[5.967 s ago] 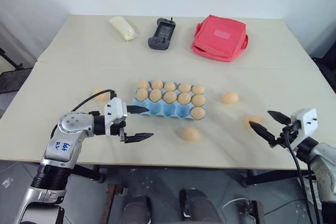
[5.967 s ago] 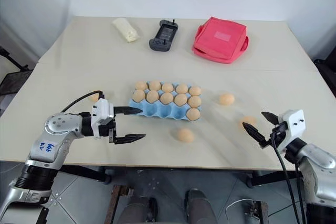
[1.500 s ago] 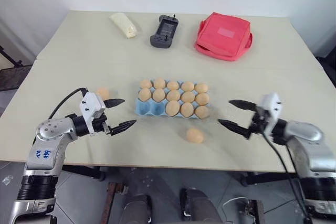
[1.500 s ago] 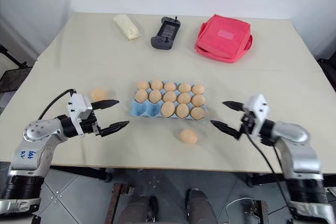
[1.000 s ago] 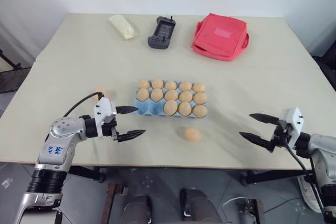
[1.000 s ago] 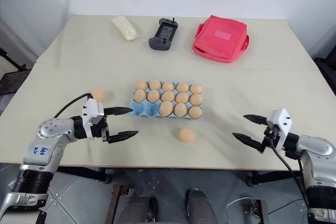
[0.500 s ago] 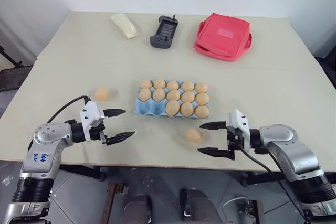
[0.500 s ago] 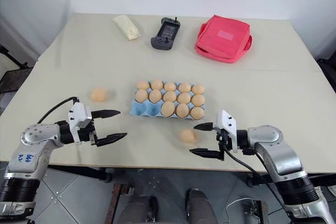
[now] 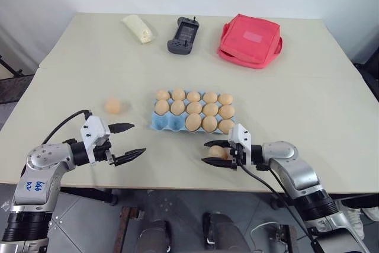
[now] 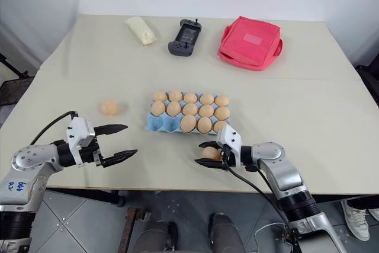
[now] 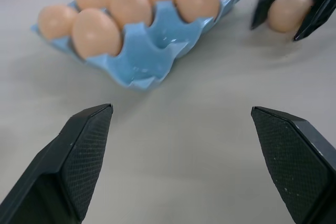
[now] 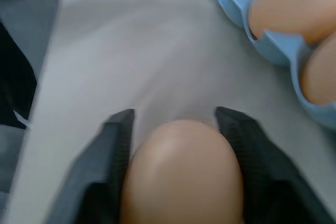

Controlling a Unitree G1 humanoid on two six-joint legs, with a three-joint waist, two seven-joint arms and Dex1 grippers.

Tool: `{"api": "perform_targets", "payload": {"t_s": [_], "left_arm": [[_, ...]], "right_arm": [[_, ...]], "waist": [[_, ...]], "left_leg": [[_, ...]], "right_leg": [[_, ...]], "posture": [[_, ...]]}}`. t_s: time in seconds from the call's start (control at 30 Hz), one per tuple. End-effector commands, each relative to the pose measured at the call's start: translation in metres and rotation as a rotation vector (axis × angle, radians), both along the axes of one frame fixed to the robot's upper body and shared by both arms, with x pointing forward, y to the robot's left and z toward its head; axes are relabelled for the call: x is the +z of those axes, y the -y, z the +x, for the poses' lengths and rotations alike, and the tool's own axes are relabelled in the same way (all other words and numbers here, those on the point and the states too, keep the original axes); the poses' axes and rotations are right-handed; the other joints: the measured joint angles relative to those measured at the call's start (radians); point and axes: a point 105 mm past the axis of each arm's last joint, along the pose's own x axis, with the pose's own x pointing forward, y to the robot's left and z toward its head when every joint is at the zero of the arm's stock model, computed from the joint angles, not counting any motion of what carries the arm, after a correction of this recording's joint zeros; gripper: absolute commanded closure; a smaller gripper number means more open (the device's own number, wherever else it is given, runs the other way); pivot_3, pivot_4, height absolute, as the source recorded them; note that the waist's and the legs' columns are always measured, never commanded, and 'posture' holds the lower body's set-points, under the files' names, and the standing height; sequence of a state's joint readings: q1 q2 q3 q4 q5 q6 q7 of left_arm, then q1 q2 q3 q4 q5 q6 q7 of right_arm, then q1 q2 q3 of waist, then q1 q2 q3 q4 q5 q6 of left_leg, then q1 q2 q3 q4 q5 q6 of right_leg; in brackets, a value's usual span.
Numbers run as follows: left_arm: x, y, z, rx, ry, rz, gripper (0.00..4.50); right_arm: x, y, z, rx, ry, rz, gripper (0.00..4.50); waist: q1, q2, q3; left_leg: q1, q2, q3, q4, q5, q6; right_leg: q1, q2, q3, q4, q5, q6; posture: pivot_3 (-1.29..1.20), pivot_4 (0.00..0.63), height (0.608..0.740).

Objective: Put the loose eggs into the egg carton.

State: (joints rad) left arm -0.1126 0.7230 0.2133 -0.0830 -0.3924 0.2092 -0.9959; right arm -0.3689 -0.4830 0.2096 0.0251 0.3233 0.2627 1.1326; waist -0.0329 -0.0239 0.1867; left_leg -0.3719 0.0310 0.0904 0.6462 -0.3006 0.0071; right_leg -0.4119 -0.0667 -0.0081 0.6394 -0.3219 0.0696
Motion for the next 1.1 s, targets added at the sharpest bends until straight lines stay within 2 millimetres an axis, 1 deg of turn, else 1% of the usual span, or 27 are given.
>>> {"api": "perform_targets", "payload": {"t_s": [0.03,0.13,0.2,0.3,0.33,0.4,0.47,0.57,0.63,0.73,0.8,0.9,1.0,1.03,1.1], "left_arm": [[0.013,-0.001,-0.004,0.009,0.054,-0.002,0.0],[0.014,-0.001,-0.004,0.032,0.052,-0.024,0.0],[0.017,-0.003,-0.004,0.058,0.053,-0.057,0.0],[0.02,-0.007,-0.003,0.09,0.056,-0.076,0.0],[0.02,-0.008,-0.003,0.095,0.055,-0.077,0.0],[0.02,-0.009,-0.004,0.11,0.049,-0.088,0.0],[0.019,-0.009,-0.004,0.123,0.035,-0.108,0.0],[0.018,-0.007,-0.005,0.125,0.019,-0.121,0.0],[0.018,-0.007,-0.005,0.127,0.016,-0.122,0.0],[0.017,-0.01,-0.006,0.146,0.015,-0.126,0.0],[0.017,-0.013,-0.006,0.165,0.022,-0.133,0.0],[0.019,-0.022,-0.004,0.209,0.03,-0.155,0.0],[0.016,-0.031,-0.005,0.238,0.023,-0.149,0.0],[0.014,-0.036,-0.005,0.257,0.025,-0.138,0.0],[0.012,-0.043,-0.006,0.282,0.031,-0.124,0.0]], "right_arm": [[0.03,-0.008,-0.003,0.074,0.058,0.067,2.58],[0.048,-0.022,-0.003,0.117,0.088,0.112,2.58],[0.059,-0.034,0.01,0.079,0.12,0.101,2.58],[0.078,-0.054,0.03,0.069,0.17,0.108,2.58],[0.081,-0.059,0.034,0.068,0.181,0.109,2.58],[0.084,-0.073,0.045,0.064,0.208,0.097,2.58],[0.082,-0.086,0.054,0.061,0.222,0.076,2.58],[0.078,-0.102,0.06,0.064,0.21,0.073,2.58],[0.076,-0.107,0.061,0.065,0.209,0.07,2.58],[0.077,-0.117,0.056,0.087,0.198,0.093,1.75],[0.082,-0.115,0.054,0.087,0.205,0.111,1.08],[0.091,-0.097,0.049,0.095,0.224,0.134,0.03],[0.091,-0.074,0.042,0.1,0.243,0.135,0.01],[0.087,-0.057,0.041,0.086,0.251,0.13,0.01],[0.081,-0.034,0.038,0.066,0.261,0.112,0.01]], "waist": [[0.001,0.0,0.0],[-0.001,0.0,0.0],[-0.004,0.0,0.0],[-0.017,0.0,0.0],[-0.02,0.0,0.0],[-0.023,0.0,0.0],[-0.025,0.0,0.0],[-0.027,0.0,0.0],[-0.027,0.0,0.0],[-0.026,0.0,0.0],[-0.026,0.0,0.0],[-0.024,0.0,0.0],[-0.02,0.0,0.0],[-0.02,0.0,0.0],[-0.018,0.0,0.0]], "left_leg": [[0.0,0.0,0.0,0.0,0.0,0.0],[0.0,0.0,0.0,0.0,0.0,0.0],[0.0,0.0,0.0,0.0,0.0,0.0],[0.0,0.0,0.0,0.0,0.0,0.0],[0.0,0.0,0.0,0.0,0.001,0.0],[0.0,0.0,-0.001,0.0,0.001,0.0],[0.0,0.0,0.0,0.0,0.0,-0.001],[0.0,0.0,0.0,0.0,0.0,-0.001],[-0.002,0.0,0.0,0.0,-0.001,-0.002],[-0.002,-0.001,0.0,0.0,-0.001,-0.003],[-0.003,-0.001,0.001,0.0,-0.002,-0.004],[-0.004,-0.001,0.001,0.0,-0.003,-0.004],[-0.004,-0.001,0.0,0.001,-0.004,-0.003],[-0.004,-0.001,0.0,0.001,-0.004,-0.003],[-0.004,-0.001,0.0,0.001,-0.005,-0.002]], "right_leg": [[0.0,0.0,0.0,0.0,0.0,0.0],[0.0,0.0,0.0,0.001,0.0,0.0],[0.0,0.0,0.0,0.002,0.0,0.0],[-0.001,0.0,0.0,0.003,0.0,0.0],[-0.001,0.0,0.0,0.003,0.0,0.0],[-0.001,-0.001,-0.001,0.004,0.0,0.0],[-0.001,-0.002,-0.005,0.004,0.0,0.0],[-0.002,-0.005,-0.011,0.004,0.0,0.0],[-0.003,-0.006,-0.013,0.005,0.0,0.0],[-0.003,-0.006,-0.015,0.006,0.0,0.0],[-0.003,-0.007,-0.017,0.006,0.0,0.0],[-0.003,-0.01,-0.022,0.006,0.0,0.0],[-0.002,-0.012,-0.029,0.005,0.0,0.0],[-0.002,-0.013,-0.031,0.004,0.0,0.0],[-0.001,-0.014,-0.036,0.003,0.0,0.0]], "posture": [[0.0,0.15,0.74],[0.0,0.15,0.74],[0.0,0.15,0.74],[0.0,0.15,0.74],[0.0,0.15,0.74],[0.0,0.15,0.74],[0.0,0.15,0.74],[0.0,0.15,0.74],[0.0,0.15,0.74],[0.0,0.15,0.74],[0.0,0.15,0.74],[0.0,0.15,0.74],[0.0,0.15,0.74],[0.0,0.15,0.74],[0.0,0.15,0.74]]}}
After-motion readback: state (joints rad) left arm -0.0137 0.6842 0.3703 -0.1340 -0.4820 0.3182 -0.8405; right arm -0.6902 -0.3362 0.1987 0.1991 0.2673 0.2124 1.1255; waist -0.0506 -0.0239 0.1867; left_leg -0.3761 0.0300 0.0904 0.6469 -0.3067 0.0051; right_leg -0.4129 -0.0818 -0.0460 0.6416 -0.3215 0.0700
